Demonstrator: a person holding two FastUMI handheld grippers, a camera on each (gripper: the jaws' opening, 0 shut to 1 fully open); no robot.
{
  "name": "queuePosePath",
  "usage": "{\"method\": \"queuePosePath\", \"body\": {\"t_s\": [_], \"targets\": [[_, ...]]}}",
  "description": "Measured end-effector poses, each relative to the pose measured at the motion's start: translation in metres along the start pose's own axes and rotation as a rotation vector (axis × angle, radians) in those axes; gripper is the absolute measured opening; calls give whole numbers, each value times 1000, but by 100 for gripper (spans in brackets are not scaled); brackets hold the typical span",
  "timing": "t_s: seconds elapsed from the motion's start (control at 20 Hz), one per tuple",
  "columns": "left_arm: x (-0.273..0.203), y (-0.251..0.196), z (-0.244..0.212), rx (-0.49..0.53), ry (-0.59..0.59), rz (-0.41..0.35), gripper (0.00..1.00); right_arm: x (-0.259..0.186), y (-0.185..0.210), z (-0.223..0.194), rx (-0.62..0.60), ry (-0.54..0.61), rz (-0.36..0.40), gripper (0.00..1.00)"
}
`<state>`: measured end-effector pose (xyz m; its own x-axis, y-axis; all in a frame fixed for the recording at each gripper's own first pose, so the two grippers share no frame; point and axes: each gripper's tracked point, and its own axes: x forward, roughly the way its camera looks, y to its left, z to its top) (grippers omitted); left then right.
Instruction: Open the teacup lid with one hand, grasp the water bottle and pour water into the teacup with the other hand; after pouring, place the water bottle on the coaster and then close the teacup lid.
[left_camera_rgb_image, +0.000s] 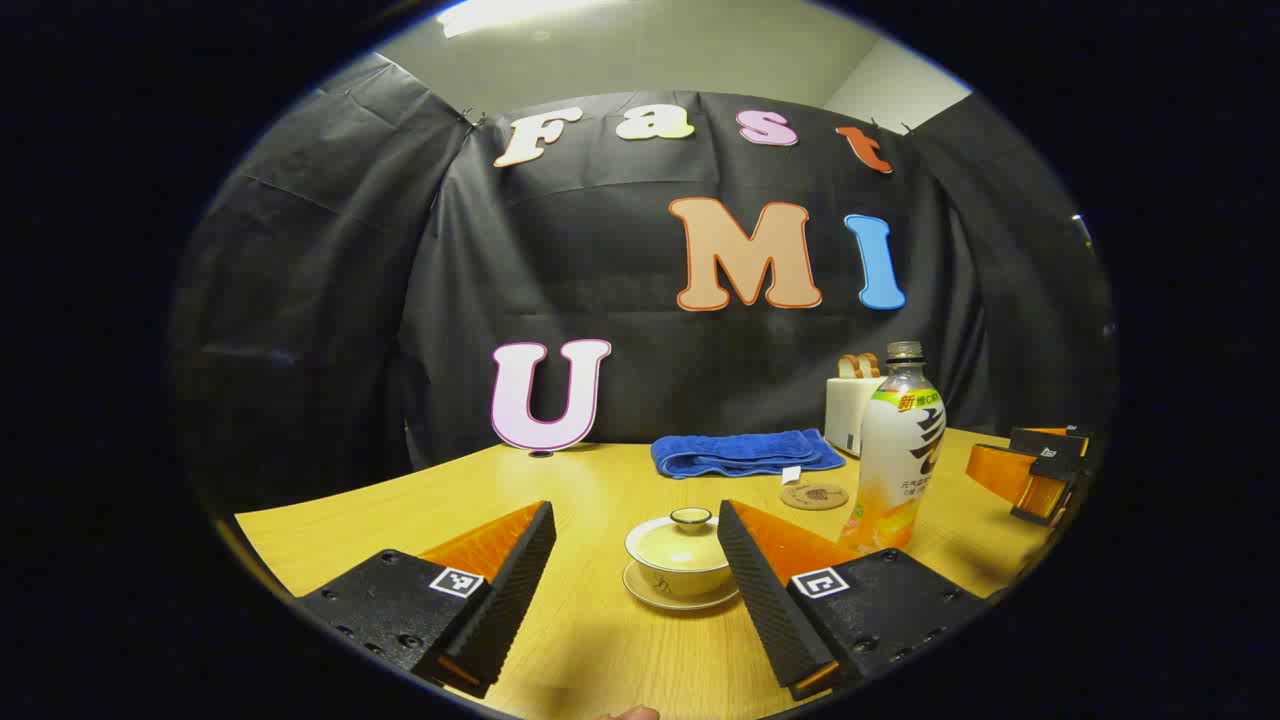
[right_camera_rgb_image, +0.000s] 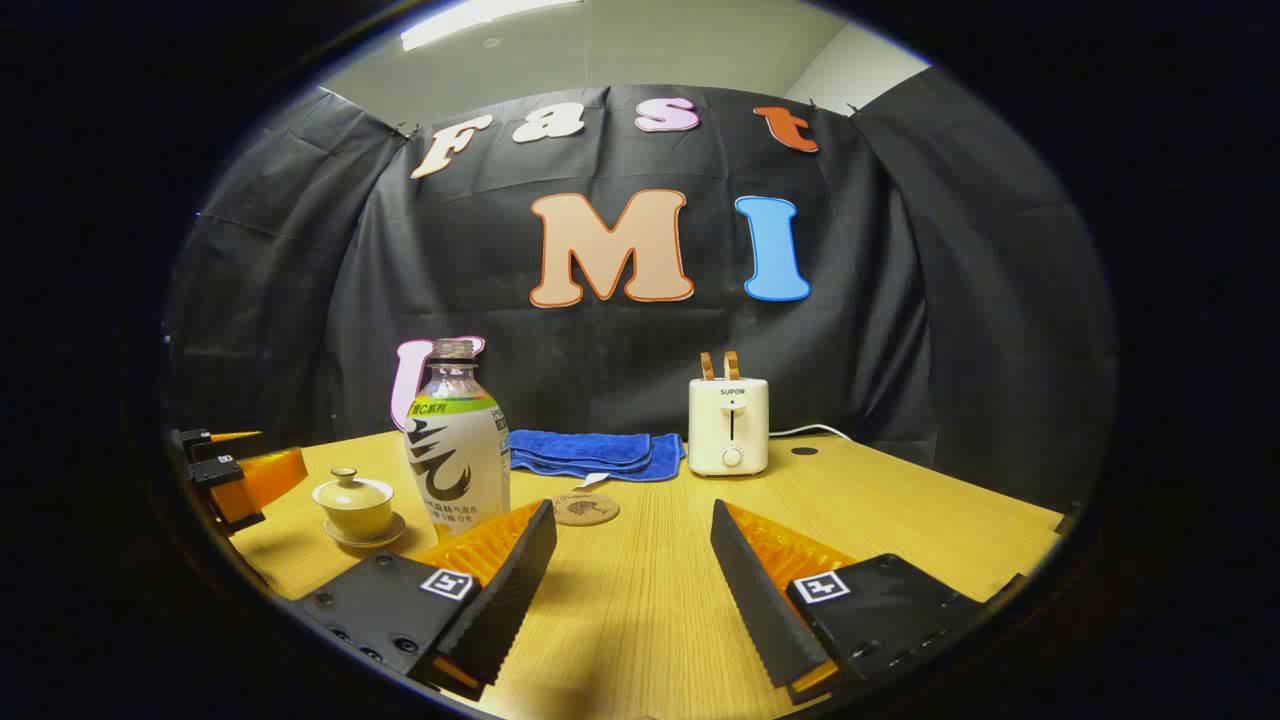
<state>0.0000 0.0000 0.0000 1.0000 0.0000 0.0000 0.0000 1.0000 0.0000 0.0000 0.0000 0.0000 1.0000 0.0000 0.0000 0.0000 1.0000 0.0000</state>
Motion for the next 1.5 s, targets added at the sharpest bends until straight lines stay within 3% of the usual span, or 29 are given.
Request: {"method": "queuePosePath", "body": {"t_s": [0.2, 0.25, 0.4, 1.3, 1.5], "targets": [[5, -5, -6, 3, 23, -16, 95, 0, -1, 0, 0, 1, 0, 99], [7, -5, -8, 4, 33, -18, 95, 0, 0, -1, 0, 2, 0, 95], [6, -4, -8, 4, 33, -12, 95, 0, 0, -1, 0, 3, 0, 99], [8, -4, -10, 4, 33, -13, 95, 2, 0, -1, -1, 0, 6, 95], [11, -12, -9, 4, 29, -43, 95, 2, 0, -2, 0, 0, 9, 95]]}}
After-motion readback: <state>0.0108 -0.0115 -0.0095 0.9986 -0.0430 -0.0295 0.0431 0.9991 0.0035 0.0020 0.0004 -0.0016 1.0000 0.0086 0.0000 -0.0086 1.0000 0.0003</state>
